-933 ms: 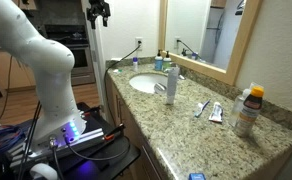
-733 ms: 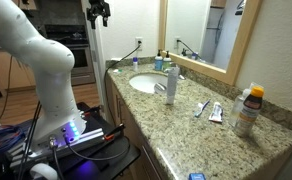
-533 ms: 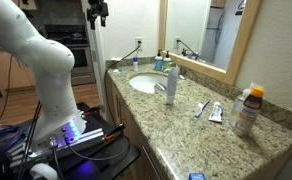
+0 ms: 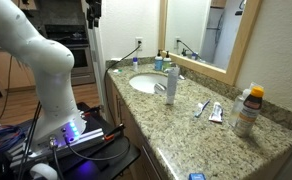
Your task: Take the silver cup out of the sink and place it on the counter top
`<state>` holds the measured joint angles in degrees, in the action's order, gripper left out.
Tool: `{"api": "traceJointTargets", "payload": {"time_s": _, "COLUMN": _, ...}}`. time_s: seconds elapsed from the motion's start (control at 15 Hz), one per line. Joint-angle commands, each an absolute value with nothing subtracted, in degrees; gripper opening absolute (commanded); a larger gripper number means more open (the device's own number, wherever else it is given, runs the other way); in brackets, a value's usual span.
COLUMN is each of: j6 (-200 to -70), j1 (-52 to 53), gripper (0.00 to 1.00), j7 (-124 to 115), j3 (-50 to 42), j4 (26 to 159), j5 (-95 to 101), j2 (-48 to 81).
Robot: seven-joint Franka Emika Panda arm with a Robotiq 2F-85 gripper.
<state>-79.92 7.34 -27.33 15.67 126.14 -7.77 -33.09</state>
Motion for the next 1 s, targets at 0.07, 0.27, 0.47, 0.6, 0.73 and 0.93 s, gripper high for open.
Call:
{"api": "traceJointTargets", "payload": {"time_s": 0.07, "j6": -80.91, "j1": 4.94, "gripper": 1.00, "j7": -30.83, "j3": 18.00, "j4": 124.27, "j5": -5.75, "j2": -28.69}}
{"api": "traceJointTargets", "payload": {"time_s": 0.27, "j6": -94.61, "j1": 1.66, "gripper": 1.00, "j7": -37.78, "j3": 16.64, "j4": 123.97, "j5": -5.27, "j2": -22.69}}
{"api": "traceJointTargets", "payload": {"time_s": 0.47, "j6": -105.74, "j1": -0.55, "gripper": 1.00, "j7": -43.47, "j3": 14.46, "j4": 121.47, "j5": -3.29, "j2": -16.19}}
{"api": "traceJointTargets", "payload": {"time_s": 0.6, "j6": -104.93, "j1": 1.41, "gripper": 1.00, "j7": -43.04, "j3": 13.31, "j4": 123.92, "j5": -3.21, "j2": -18.42}}
{"api": "traceJointTargets", "payload": {"time_s": 0.73, "j6": -105.21, "j1": 1.27, "gripper": 1.00, "j7": -43.24, "j3": 12.15, "j4": 122.94, "j5": -3.04, "j2": -16.25}}
{"api": "traceJointTargets", "payload": {"time_s": 0.93, "j6": -105.12, "j1": 2.15, "gripper": 1.00, "j7": -43.46, "j3": 12.59, "j4": 122.95, "j5": -3.08, "j2": -17.16}}
